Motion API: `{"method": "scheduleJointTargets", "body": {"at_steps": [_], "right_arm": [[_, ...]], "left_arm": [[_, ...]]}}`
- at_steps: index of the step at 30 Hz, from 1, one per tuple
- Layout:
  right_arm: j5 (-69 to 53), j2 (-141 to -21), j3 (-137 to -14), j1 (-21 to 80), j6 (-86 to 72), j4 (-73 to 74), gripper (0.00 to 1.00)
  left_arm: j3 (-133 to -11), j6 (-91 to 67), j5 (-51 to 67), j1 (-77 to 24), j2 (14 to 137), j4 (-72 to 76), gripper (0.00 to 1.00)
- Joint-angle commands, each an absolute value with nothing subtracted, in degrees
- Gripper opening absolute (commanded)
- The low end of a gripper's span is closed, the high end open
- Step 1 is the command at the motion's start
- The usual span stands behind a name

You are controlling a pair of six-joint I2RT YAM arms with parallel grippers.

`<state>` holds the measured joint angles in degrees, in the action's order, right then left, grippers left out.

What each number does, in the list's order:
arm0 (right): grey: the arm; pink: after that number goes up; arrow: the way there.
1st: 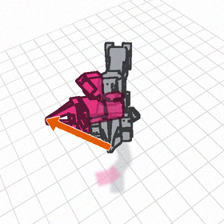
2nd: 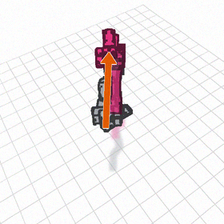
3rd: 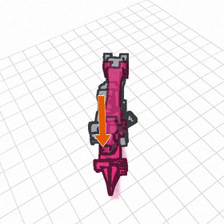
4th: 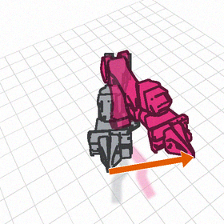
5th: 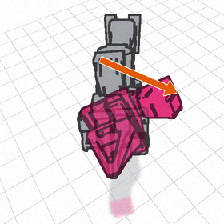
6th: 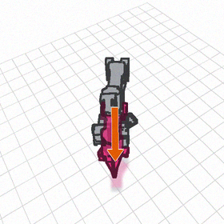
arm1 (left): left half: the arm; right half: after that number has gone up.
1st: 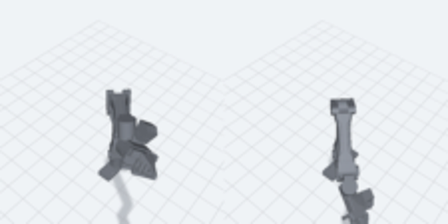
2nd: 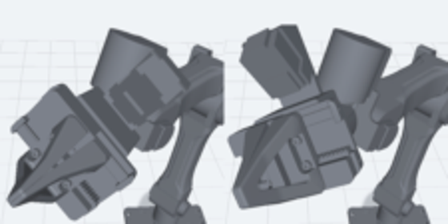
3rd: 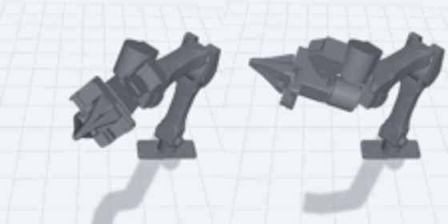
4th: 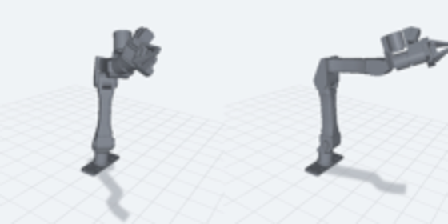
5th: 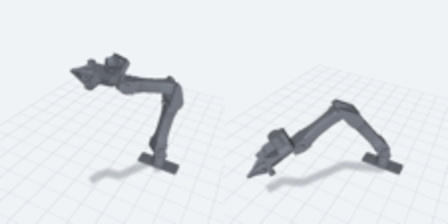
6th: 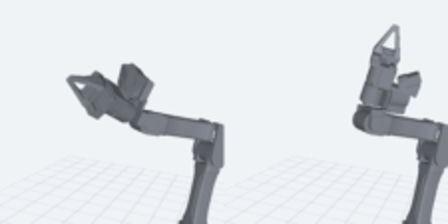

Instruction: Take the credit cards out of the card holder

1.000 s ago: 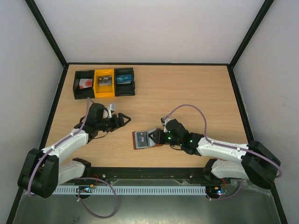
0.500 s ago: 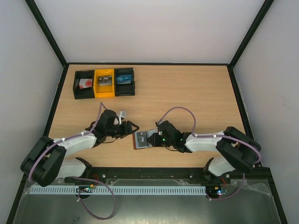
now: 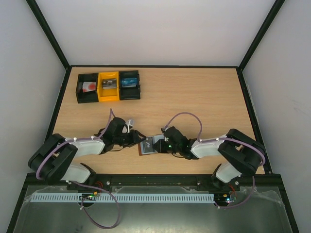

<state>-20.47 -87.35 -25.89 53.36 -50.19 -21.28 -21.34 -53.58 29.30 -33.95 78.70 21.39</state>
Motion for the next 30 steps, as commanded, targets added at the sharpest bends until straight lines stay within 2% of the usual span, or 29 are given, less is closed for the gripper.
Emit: {"method": "scheduleJointTargets", "body": {"at_steps": [1, 12, 21, 30], "right_arm": [[-19.29, -87.34, -23.62, 52.78, -51.03, -22.79, 0.15], [-18.35, -78.79, -25.03, 52.56, -52.57, -19.13, 0.17], [-19.53, -84.17, -27.27, 52.56, -52.56, -21.91, 0.17], [-18.63, -89.45, -25.64, 52.56, -53.08, -23.97, 0.16]], "left_arm": [[-20.12, -54.22, 28.52, -35.09, 80.38, 24.97, 0.34], [-19.28, -53.32, 26.06, -35.67, 83.19, 25.03, 0.25], [-19.64, -52.71, 25.87, -35.63, 85.83, 26.21, 0.14], [-20.92, -51.06, 24.27, -35.61, 86.69, 24.51, 0.12]]}}
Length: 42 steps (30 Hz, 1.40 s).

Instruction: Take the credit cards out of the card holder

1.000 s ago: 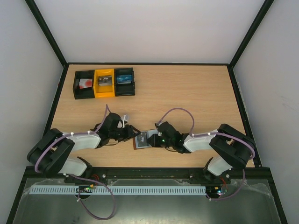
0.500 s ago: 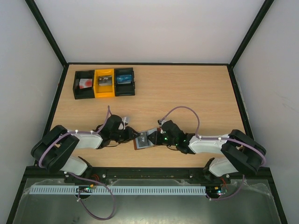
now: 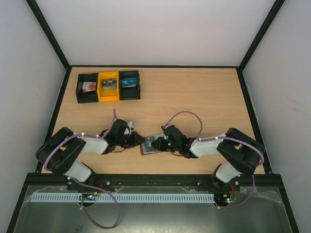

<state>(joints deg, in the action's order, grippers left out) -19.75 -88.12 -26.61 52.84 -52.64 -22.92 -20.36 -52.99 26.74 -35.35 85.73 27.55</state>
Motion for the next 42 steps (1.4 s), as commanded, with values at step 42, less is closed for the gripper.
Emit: {"method": "scheduleJointTargets", "body": {"at_steps": [42], "right_arm": [[-19.88, -88.0, -22.58, 51.51, -56.96, -30.27, 0.14]], "left_arm": [[-19.05, -54.6, 22.6, -38.45, 84.4, 25.16, 0.03]]}}
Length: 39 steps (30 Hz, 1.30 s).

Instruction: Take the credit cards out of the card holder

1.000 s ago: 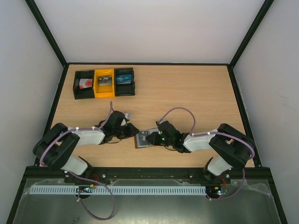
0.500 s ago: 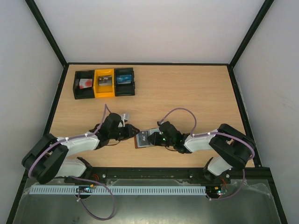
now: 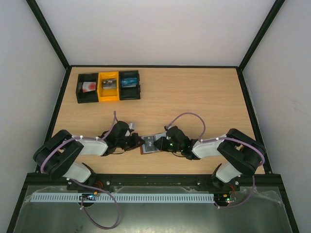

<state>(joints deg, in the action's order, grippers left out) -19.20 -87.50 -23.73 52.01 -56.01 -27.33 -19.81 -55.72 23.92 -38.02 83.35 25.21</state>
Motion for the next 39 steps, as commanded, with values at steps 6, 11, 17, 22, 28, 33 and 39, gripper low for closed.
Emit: {"method": "scheduleJointTargets", "body": {"at_steps": [6, 11, 17, 22, 28, 33, 39], "right_arm": [[-22.21, -90.16, -22.63, 50.81, -57.66, -32.31, 0.14], [-23.86, -91.75, -22.76, 50.25, -58.08, -34.04, 0.15], [-27.31, -93.57, -21.99, 49.81, -58.9, -38.87, 0.15], [-27.87, -92.97, -21.65, 49.83, -58.84, -40.25, 0.14], [-29.49, -93.83, -21.37, 49.78, -59.41, -43.03, 0.14], [-28.64, -93.27, -21.18, 49.82, -58.99, -42.82, 0.13], [-27.73, -92.73, -20.36, 49.62, -59.08, -43.16, 0.02]], "left_arm": [[-18.02, -55.0, 22.29, -38.5, 85.03, 26.29, 0.03], [-17.85, -55.0, 21.94, -38.51, 85.38, 26.36, 0.03], [-17.41, -55.02, 21.31, -38.54, 85.11, 26.13, 0.03], [-16.94, -55.11, 20.79, -38.54, 85.22, 26.43, 0.03], [-16.44, -55.6, 20.74, -38.63, 85.06, 27.12, 0.03], [-16.34, -56.16, 20.57, -39.26, 84.48, 27.24, 0.03], [-16.32, -56.4, 19.67, -39.55, 84.21, 26.27, 0.07]]}}
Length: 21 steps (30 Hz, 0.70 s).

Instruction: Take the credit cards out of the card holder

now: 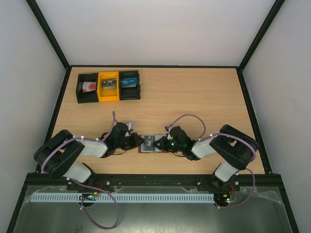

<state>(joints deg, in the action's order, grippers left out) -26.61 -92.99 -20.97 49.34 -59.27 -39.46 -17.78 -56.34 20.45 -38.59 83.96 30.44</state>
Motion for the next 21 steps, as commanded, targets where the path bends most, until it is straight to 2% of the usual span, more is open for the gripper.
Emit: {"method": "scheduleJointTargets", "body": {"at_steps": [1, 12, 21], "right_arm": [[-27.5, -92.46, -20.05, 49.58, -59.07, -43.19, 0.02], [-22.89, -89.01, -18.69, 48.5, -57.66, -35.22, 0.02], [-22.91, -86.76, -18.35, 47.59, -57.39, -34.55, 0.02]], "left_arm": [[-16.4, -56.24, 19.08, -39.55, 84.09, 25.53, 0.09], [-16.12, -56.01, 16.62, -39.55, 82.74, 22.63, 0.11], [-16.5, -55.63, 16.55, -39.55, 82.27, 21.97, 0.1]]}}
